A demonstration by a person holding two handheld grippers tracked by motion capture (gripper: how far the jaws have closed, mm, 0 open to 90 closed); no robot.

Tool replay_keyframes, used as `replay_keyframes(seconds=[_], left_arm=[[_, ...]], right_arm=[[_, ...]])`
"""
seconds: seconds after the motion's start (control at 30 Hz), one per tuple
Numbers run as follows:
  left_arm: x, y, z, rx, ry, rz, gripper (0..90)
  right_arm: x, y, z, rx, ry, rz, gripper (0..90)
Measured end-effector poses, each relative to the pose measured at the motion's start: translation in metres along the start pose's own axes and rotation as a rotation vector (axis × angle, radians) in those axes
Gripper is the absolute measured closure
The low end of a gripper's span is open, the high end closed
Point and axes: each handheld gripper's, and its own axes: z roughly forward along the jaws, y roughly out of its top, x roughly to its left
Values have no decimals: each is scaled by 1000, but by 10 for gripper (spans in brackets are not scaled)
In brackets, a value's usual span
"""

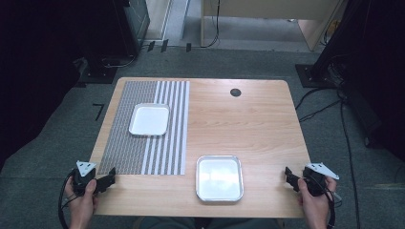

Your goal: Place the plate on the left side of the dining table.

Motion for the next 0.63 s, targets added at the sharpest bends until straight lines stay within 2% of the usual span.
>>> replay_keyframes(seconds=[0.07, 0.1, 0.23, 0.63], left_arm=[[1, 0, 1, -2, -8, -12, 164], [2, 0, 1, -1, -12, -15, 164], [3, -1, 2, 1, -24, -27, 164], [3, -1, 2, -1, -25, -29, 161]], right_arm=[[3, -1, 1, 7, -19, -46, 234], [4, -1, 0, 7, -17, -53, 234], [4, -2, 0, 13, -7, -55, 214], [4, -1, 1, 16, -2, -58, 194]])
